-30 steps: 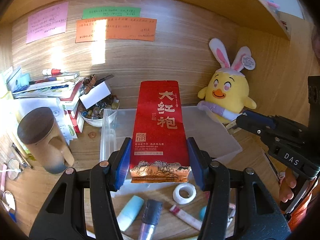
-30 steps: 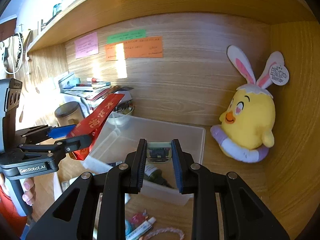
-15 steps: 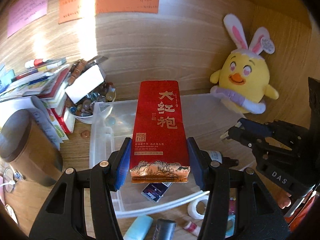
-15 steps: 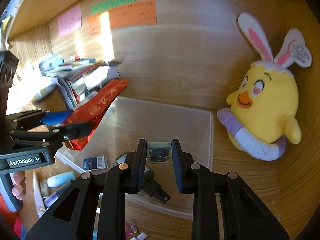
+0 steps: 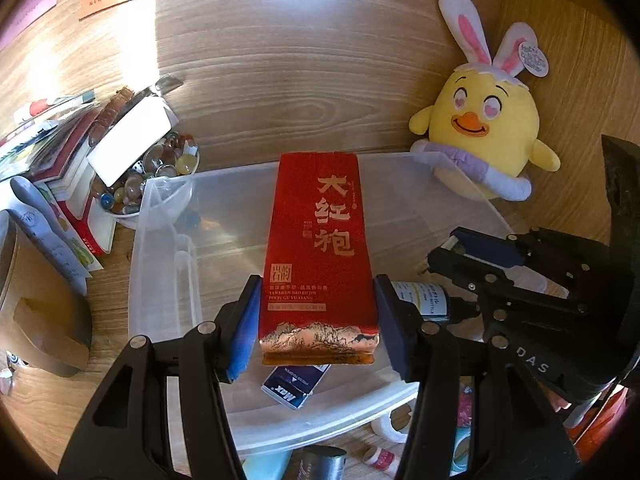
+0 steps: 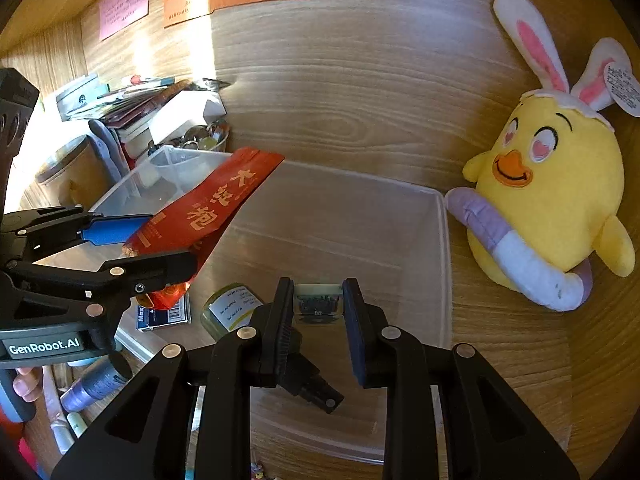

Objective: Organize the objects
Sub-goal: 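Open the left tool releasing the tea bag while the right tool drops the tile into the bin, then move both open tools back toward the remaining items beside the bin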

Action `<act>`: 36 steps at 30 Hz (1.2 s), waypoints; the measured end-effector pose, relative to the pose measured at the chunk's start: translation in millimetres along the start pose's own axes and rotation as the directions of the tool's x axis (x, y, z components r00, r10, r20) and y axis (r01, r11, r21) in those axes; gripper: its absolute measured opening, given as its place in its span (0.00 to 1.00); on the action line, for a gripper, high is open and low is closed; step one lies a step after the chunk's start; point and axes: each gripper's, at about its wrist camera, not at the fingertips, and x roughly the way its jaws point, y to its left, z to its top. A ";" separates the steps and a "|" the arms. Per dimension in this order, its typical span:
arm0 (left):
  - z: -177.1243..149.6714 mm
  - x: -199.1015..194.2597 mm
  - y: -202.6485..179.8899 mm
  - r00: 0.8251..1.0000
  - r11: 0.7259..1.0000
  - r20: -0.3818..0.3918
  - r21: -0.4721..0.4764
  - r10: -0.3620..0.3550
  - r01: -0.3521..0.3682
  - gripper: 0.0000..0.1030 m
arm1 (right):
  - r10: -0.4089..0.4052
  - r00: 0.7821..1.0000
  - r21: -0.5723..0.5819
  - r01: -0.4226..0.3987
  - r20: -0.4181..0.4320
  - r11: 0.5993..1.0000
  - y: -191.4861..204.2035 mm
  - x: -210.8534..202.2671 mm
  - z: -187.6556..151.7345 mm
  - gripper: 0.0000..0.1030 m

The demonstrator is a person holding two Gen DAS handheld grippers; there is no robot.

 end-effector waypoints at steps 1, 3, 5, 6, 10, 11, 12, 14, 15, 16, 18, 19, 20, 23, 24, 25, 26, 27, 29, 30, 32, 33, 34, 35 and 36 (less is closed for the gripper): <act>0.2 -1.0 0.3 1.000 1.000 0.004 0.001 0.002 -0.002 0.52 | -0.001 1.000 0.001 0.001 -0.002 1.000 0.0 0.3 -0.6 0.22; -0.5 -5.7 1.0 1.000 1.000 0.016 0.004 0.007 -0.007 0.52 | -0.007 1.000 0.001 0.007 0.002 1.000 1.0 0.7 0.5 0.22; -0.5 -9.2 0.8 1.000 1.000 0.025 0.009 0.014 -0.014 0.52 | -0.008 1.000 0.001 0.008 0.007 1.000 0.4 0.0 0.2 0.22; -0.9 -11.8 0.6 0.999 1.000 0.031 0.012 0.017 -0.017 0.53 | -0.008 1.000 0.001 0.008 0.007 1.000 0.3 0.2 0.3 0.22; -3.4 -20.7 1.6 0.999 1.000 0.044 0.015 0.018 -0.019 0.56 | -0.007 1.000 0.004 0.007 0.010 1.000 -1.1 -3.5 -0.2 0.30; -4.3 -23.8 1.2 0.999 1.000 0.049 0.017 0.021 -0.022 0.58 | -0.011 1.000 0.004 0.011 0.017 1.000 -0.9 -5.9 0.2 0.34; -5.3 -26.4 0.3 0.998 1.000 0.053 0.018 0.024 -0.025 0.61 | -0.014 1.000 0.003 0.014 0.022 1.000 -1.1 -8.4 0.2 0.36; -8.0 -33.9 -2.8 0.997 0.999 0.068 0.023 0.032 -0.034 0.64 | -0.018 0.999 0.006 0.017 0.039 1.000 -1.0 -15.4 1.8 0.43; -9.2 -37.2 -4.1 0.997 0.999 0.074 0.025 0.034 -0.036 0.66 | -0.018 0.999 0.007 0.018 0.045 1.000 -1.6 -19.1 2.0 0.45; -10.4 -41.3 -5.2 0.996 0.999 0.080 0.028 0.035 -0.037 0.68 | -0.017 0.998 0.009 0.017 0.054 1.000 -1.9 -23.6 2.2 0.49; -13.5 -51.2 -8.0 0.994 0.998 0.101 0.033 0.047 -0.051 0.75 | -0.014 0.997 0.012 0.014 0.069 1.000 -2.2 -32.5 2.1 0.55; -15.1 -54.7 -9.0 0.993 0.998 0.108 0.035 0.052 -0.056 0.77 | -0.014 0.997 0.014 0.013 0.078 1.000 -2.3 -36.6 1.9 0.58; -17.4 -60.6 -10.3 0.991 0.997 0.121 0.040 0.060 -0.065 0.81 | -0.014 0.996 0.015 0.013 0.087 1.000 -2.3 -41.8 1.1 0.61; -22.3 -72.7 -11.5 0.987 0.996 0.146 0.043 0.073 -0.080 0.90 | -0.019 0.994 0.010 0.018 0.104 1.000 -1.9 -54.2 -2.6 0.69; -24.2 -76.6 -11.1 0.986 0.996 0.151 0.042 0.072 -0.080 0.91 | -0.021 0.994 0.009 0.020 0.109 1.000 -1.3 -57.9 -4.3 0.69; -26.1 -79.8 -10.4 0.986 0.996 0.154 0.041 0.071 -0.078 0.91 | -0.022 0.993 0.004 0.022 0.114 1.000 -0.8 -62.9 -6.6 0.70; -28.4 -83.3 -9.3 0.986 0.996 0.155 0.039 0.068 -0.075 0.92 | -0.022 0.993 0.002 0.022 0.116 1.000 -0.6 -66.2 -8.4 0.71; -30.7 -85.9 -8.3 0.986 0.997 0.154 0.037 0.065 -0.072 0.92 | -0.022 0.993 0.001 0.022 0.119 1.000 -0.5 -68.9 -10.5 0.71; -35.2 -89.7 -6.3 0.987 0.997 0.149 0.030 0.062 -0.068 0.92 | -0.020 0.992 0.000 0.021 0.125 1.000 -0.7 -76.2 -15.2 0.73; -38.5 -92.0 -3.9 0.988 0.998 0.144 0.024 0.058 -0.062 0.92 | -0.022 0.991 0.001 0.022 0.129 1.000 -1.0 -79.9 -17.8 0.73; -43.6 -94.2 -1.6 0.989 0.998 0.137 0.015 0.054 -0.057 0.92 | -0.022 0.990 0.003 0.022 0.136 1.000 -1.6 -85.8 -23.3 0.77; -46.7 -95.5 -0.7 0.989 0.998 0.134 0.012 0.055 -0.057 0.92 | -0.023 0.990 0.004 0.022 0.138 1.000 -1.9 -88.1 -25.3 0.77; -50.0 -96.4 0.0 0.990 0.998 0.132 0.011 0.057 -0.059 0.92 | -0.026 0.990 0.006 0.026 0.141 1.000 -2.0 -90.7 -28.2 0.78; -52.8 -97.1 -0.1 0.990 0.998 0.130 0.010 0.058 -0.060 0.92 | -0.029 0.990 0.008 0.028 0.142 1.000 -2.7 -92.3 -30.6 0.78; -56.2 -97.3 0.4 0.990 0.998 0.125 0.009 0.058 -0.060 0.92 | -0.032 0.990 0.009 0.031 0.140 0.999 -3.0 -93.4 -32.8 0.78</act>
